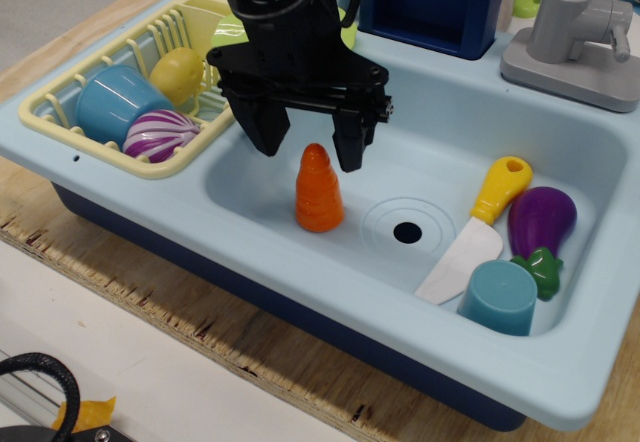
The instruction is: Put carrot on plate
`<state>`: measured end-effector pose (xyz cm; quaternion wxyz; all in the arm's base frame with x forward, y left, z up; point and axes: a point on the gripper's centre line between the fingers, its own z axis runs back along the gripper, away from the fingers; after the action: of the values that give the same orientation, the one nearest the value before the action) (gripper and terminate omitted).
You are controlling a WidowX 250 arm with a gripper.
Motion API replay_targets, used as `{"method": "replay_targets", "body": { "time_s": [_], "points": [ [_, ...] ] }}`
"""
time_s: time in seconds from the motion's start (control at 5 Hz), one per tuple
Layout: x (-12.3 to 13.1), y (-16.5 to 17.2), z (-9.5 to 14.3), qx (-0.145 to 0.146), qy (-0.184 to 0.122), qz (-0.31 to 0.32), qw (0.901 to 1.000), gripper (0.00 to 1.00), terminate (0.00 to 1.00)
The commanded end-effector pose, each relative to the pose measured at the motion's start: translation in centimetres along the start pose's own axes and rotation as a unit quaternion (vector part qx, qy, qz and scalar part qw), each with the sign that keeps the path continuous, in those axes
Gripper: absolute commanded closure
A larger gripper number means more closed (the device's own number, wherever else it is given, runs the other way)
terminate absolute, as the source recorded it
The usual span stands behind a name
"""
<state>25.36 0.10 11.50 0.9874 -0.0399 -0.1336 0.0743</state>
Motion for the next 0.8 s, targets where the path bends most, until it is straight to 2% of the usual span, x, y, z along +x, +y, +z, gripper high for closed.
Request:
{"method": "replay_targets", "body": {
  "time_s": [0.0, 0.2, 0.4, 0.6],
  "points": [
    [0.0, 0.1, -1.0, -0.009, 0.008, 0.003, 0.9999, 0.00, 0.00],
    [-0.3, 0.0, -1.5, -0.011, 0.015, 0.004, 0.9998, 0.00, 0.00],
    [-0.3, 0.2, -2.0, -0.010, 0.019, 0.005, 0.9998, 1.00, 0.00],
    [-0.4, -0.1, -1.5, -0.005, 0.023, 0.009, 0.9997, 1.00, 0.00]
  ]
}}
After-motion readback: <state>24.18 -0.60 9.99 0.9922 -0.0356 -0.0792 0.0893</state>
